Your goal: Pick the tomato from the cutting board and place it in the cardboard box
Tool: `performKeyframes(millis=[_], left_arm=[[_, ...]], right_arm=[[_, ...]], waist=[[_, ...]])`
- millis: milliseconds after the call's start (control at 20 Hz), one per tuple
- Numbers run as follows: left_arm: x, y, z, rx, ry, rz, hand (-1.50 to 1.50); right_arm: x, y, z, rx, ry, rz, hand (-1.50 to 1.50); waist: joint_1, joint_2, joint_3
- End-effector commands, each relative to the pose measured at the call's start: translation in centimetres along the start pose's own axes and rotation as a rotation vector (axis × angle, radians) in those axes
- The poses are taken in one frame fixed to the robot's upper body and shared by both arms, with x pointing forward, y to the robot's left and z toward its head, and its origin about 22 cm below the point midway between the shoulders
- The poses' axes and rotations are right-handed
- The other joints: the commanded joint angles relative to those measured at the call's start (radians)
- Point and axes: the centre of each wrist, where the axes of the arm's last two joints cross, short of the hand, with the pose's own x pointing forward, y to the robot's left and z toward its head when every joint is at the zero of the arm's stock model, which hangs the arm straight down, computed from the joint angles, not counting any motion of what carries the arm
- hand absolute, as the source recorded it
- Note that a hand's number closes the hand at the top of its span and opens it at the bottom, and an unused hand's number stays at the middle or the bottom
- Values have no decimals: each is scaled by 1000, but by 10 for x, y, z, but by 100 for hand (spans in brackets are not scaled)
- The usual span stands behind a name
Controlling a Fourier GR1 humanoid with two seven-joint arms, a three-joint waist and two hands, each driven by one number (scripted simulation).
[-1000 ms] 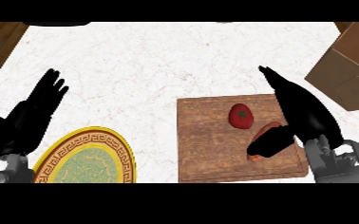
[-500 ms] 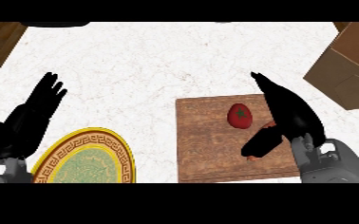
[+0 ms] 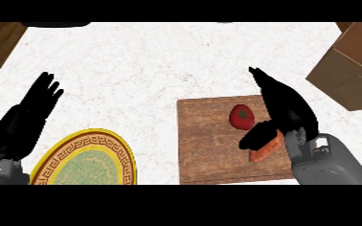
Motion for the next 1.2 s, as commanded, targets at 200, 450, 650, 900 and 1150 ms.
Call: performKeyframes(millis=[200, 450, 650, 900, 1150], left_arm=[[3, 0, -6, 5, 4, 4, 0], [4, -19, -4, 7, -1, -12, 0], [-16, -16, 1, 6, 28, 6, 0], [-4, -23, 3, 3, -5, -4, 0], [-1, 11, 10, 8, 2, -3, 0]], right_arm=[[15, -4, 2, 27, 125, 94, -150], [11, 8, -12, 69, 143, 115, -150], [13, 25, -12, 58, 182, 120, -150], [12, 48, -32, 74, 189, 124, -150], [6, 55, -34, 98, 200, 143, -150]], waist=[[-4, -1, 0], [-5, -1, 0], [-8, -1, 0], [-2, 0, 0], [1, 0, 0]])
